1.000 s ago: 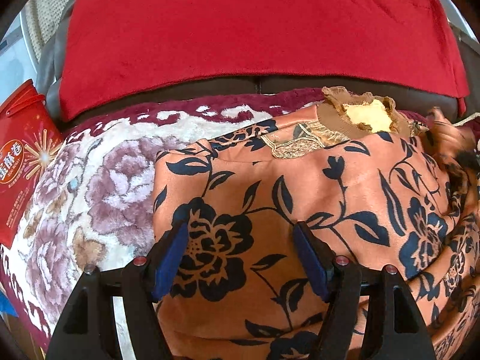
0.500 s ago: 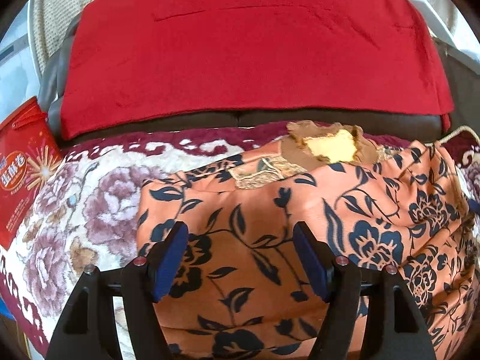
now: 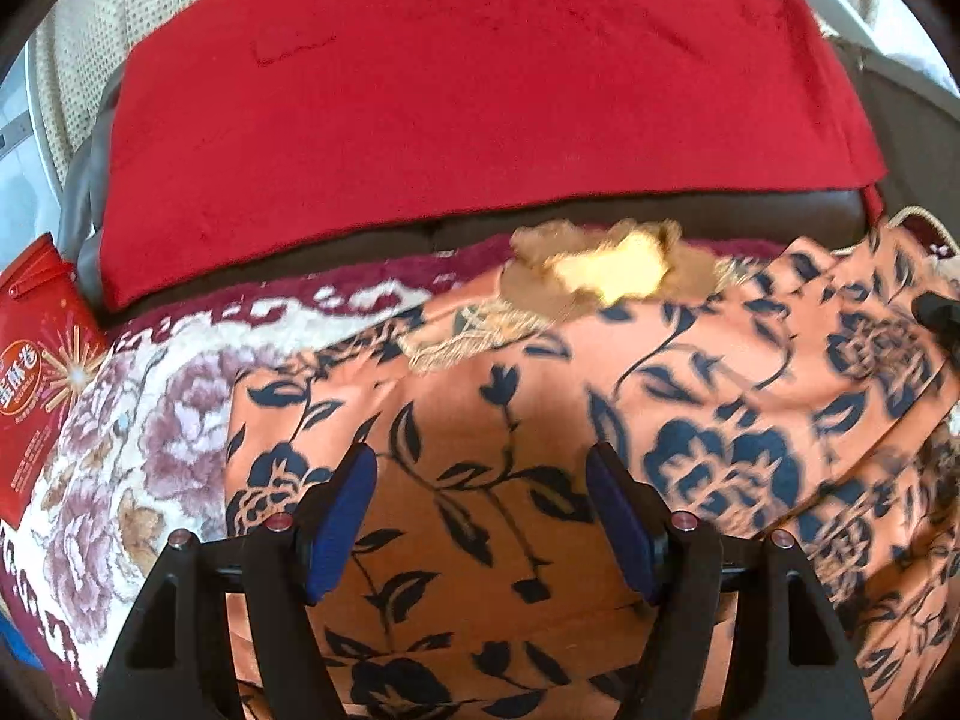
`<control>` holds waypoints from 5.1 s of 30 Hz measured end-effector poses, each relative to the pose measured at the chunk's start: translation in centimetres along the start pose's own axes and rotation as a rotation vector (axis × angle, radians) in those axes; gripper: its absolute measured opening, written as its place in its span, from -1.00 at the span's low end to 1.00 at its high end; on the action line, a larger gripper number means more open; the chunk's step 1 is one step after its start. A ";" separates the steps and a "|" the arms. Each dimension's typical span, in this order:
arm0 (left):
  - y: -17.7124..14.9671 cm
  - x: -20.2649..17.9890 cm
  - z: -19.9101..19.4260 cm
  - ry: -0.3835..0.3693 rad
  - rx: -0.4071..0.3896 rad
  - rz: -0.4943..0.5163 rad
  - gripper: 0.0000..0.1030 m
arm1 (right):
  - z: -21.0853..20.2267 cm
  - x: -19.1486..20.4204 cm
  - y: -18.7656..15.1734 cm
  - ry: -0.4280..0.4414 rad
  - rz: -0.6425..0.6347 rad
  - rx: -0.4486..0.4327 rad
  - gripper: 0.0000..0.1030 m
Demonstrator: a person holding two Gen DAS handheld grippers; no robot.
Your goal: Fold small clothes
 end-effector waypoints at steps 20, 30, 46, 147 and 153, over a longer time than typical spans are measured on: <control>-0.2 -2.2 1.7 -0.044 -0.011 -0.021 0.63 | 5.8 -3.3 0.6 -0.076 0.047 0.092 -0.70; -0.3 -1.9 1.6 -0.055 -0.010 -0.034 0.65 | 4.5 -0.6 2.7 -0.006 0.027 0.023 -0.66; -0.3 -1.8 1.5 -0.049 -0.010 -0.033 0.69 | 4.9 -1.3 0.1 -0.020 0.076 0.142 -0.66; 2.1 11.4 -15.4 0.340 -0.322 -0.227 0.69 | -3.3 5.6 -0.9 0.180 -0.130 -0.056 0.00; 1.7 11.7 -14.6 0.342 -0.299 -0.224 0.69 | -2.0 5.5 -1.5 0.141 -0.132 -0.017 0.07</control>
Point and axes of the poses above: each gripper's, at about its wrist camera, not at the fingertips, and z roughly the way its jaws point, x to its left, y to its top, the point moved 6 cm from there along z, roughly the way its jaws point, and after that the axes turned 9 degrees about z, right-handed, at the moved point
